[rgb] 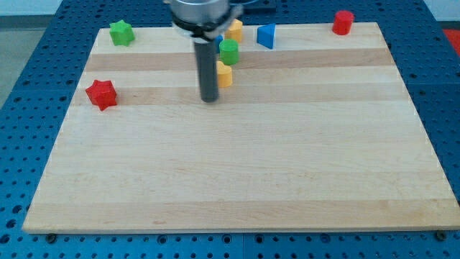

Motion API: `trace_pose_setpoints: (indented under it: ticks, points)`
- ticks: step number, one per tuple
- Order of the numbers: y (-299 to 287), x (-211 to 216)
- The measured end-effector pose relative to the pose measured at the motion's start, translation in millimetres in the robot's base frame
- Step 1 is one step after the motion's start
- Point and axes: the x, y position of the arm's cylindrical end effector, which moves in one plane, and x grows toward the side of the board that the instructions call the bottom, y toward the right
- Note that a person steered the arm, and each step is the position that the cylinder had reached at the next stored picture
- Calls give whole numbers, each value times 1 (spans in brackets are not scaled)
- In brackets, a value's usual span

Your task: Push heart towards right side of the board

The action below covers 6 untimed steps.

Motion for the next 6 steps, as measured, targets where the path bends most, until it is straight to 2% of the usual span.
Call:
trace_pose_setpoints:
  ticks: [1, 2, 4, 5, 6]
  points:
    - [-18, -35]
    - [-7, -53]
    - [124, -53]
    - [142, -54]
    - [122, -71]
